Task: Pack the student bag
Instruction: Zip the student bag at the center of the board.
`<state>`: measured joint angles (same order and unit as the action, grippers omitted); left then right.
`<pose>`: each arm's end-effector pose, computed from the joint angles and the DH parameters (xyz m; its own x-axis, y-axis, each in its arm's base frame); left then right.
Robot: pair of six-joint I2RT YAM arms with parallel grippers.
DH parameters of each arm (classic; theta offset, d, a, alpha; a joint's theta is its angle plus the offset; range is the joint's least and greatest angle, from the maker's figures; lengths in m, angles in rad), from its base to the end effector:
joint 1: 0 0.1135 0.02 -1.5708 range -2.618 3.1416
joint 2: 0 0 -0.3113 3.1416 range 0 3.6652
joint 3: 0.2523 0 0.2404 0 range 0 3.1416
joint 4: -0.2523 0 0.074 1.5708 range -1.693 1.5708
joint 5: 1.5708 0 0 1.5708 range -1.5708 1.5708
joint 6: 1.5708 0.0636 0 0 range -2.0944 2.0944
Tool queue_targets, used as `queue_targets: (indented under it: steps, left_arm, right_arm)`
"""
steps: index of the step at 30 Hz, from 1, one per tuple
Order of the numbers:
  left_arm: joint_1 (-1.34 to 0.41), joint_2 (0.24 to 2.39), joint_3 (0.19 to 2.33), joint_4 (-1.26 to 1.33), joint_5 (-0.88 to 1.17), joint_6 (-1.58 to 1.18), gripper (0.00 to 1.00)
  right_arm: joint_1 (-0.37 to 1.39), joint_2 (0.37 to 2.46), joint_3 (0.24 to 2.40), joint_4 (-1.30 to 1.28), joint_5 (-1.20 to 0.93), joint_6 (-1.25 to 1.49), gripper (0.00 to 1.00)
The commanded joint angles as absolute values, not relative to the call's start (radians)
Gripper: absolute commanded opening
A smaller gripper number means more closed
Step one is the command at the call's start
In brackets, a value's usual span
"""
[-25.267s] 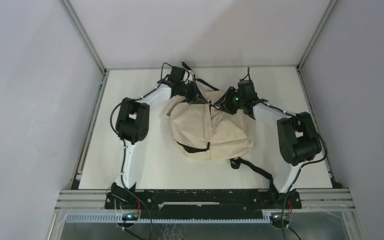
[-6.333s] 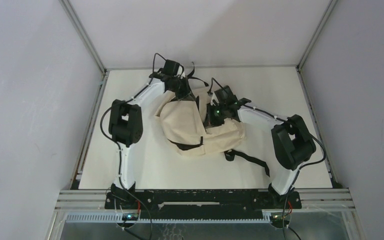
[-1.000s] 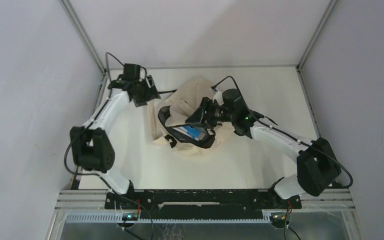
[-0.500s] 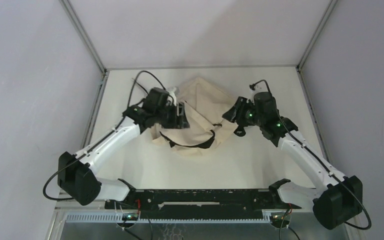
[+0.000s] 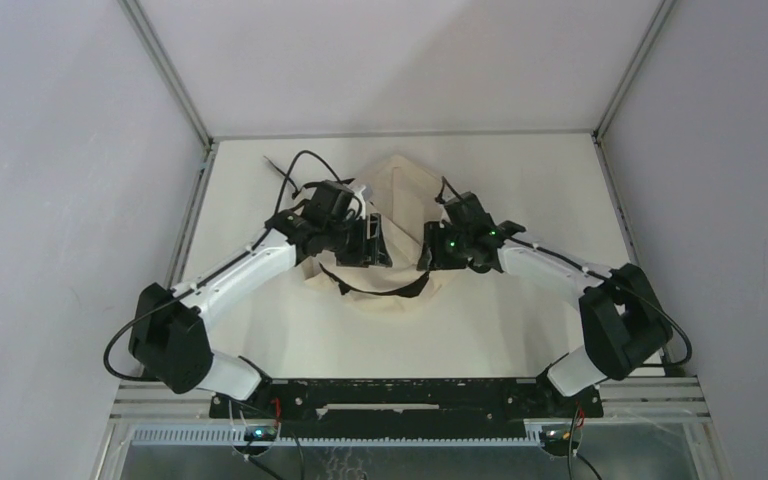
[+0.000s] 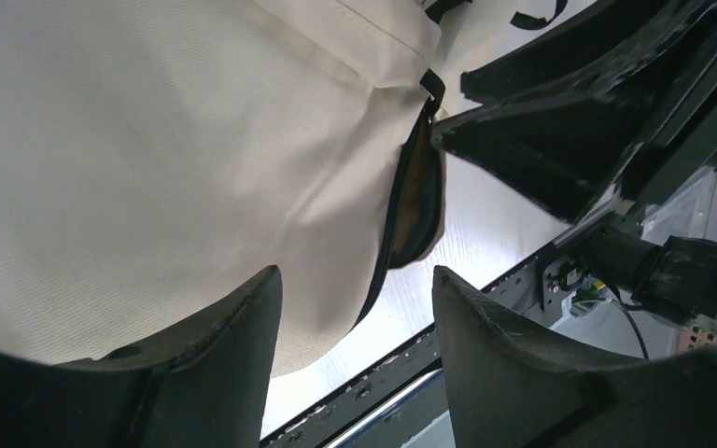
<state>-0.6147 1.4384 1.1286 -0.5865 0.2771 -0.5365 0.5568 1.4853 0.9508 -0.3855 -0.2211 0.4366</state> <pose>0.2378 -0.1891 0.3027 -0.9033 0.0359 -0.4276 0.2706 0.8209 -0.5028 0.2530 0.1739 0.2485 -0.8778 -0.0604 -0.4752 -0.2838 0.8648 0.4143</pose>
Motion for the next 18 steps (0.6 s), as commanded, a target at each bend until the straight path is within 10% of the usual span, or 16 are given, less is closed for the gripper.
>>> queue_targets:
  steps: [1,18]
  left_arm:
    - [-0.593,1.405,1.137,-0.554,0.312,-0.565,0.65]
    - [-0.584,1.405,1.125,-0.548,0.332,-0.56,0.64]
  right_arm:
    - [0.583,1.533,1.034,-0.357,-0.142,0.362,0.55]
    - [0.605,1.543,1.055,-0.382,-0.165,0.327,0.0]
